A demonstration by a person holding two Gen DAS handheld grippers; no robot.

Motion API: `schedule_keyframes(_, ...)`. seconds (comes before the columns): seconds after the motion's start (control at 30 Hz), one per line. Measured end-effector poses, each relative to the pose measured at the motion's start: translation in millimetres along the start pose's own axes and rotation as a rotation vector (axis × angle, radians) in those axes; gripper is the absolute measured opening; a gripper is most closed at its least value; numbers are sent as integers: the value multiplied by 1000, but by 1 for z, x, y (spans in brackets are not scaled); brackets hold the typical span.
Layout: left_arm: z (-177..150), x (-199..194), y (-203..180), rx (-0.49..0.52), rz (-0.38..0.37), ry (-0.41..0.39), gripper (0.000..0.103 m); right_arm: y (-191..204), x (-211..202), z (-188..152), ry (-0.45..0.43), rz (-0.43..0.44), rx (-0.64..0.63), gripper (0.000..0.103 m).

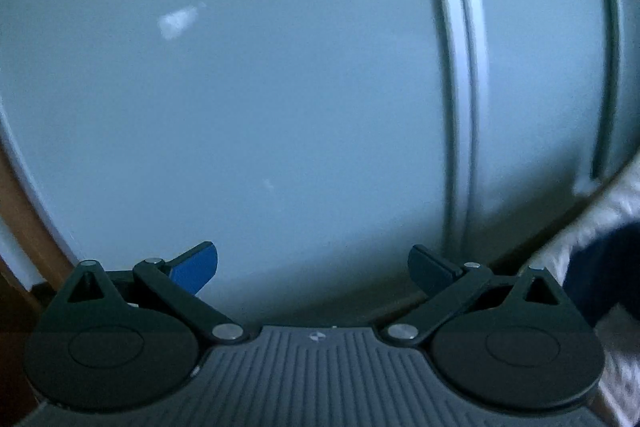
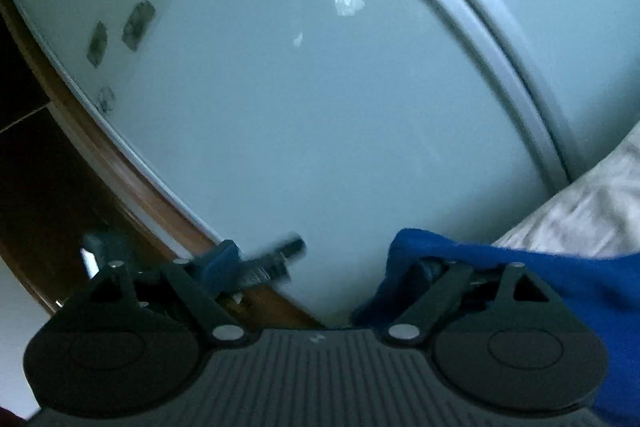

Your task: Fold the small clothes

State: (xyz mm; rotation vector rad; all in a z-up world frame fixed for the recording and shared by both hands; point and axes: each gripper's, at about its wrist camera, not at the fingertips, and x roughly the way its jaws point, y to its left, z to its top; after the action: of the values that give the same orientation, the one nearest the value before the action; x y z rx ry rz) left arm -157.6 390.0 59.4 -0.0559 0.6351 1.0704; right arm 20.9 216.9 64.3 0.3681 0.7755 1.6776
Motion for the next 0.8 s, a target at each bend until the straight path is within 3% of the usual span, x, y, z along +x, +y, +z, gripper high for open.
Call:
schedule_keyframes(0.13,-7,9,-11,34,8,15,103,3,-18,-7,29,-170,-85,87)
schedule_keyframes(0.17,-8,10,-11,25,3,18,103,1,-25,-9,22,-171,-74,88)
schedule_keyframes(0.23,-9,12,-12,11,-11,31,103,-5,-33,-10,29,-65,5,88)
schedule_keyframes(0.3,-8,15,-13,12,-12,37,103,-2,-24,-8,75,132,55,87)
schedule_keyframes(0.33,-9,15,-13,14,-5,37,103,7,-22,-6,56,196,36,87)
schedule_keyframes(0.4,-11,14,-12,14,-19,33,102,21,-26,3,-30,180,-36,87)
schedule_keyframes(0.43,-13,10,-9,14,-66,20,102,20,-29,8,-53,140,-41,87)
schedule_keyframes(0.5,-16,-2,-10,20,-193,-21,103,9,-37,14,-85,-37,-21,87)
schedule_keyframes(0.57,-17,-13,-17,56,-315,-69,103,-3,-44,10,-71,-307,-44,87)
schedule_keyframes(0.67,-23,-38,-43,198,-487,-137,103,-7,-47,-7,-23,-660,-212,87)
schedule_keyframes(0.73,-26,-47,-67,300,-502,-181,103,-11,-50,-20,-50,-826,-286,87)
schedule_keyframes(0.8,-28,-49,-89,376,-450,-219,103,-20,-58,-26,-97,-932,-289,87)
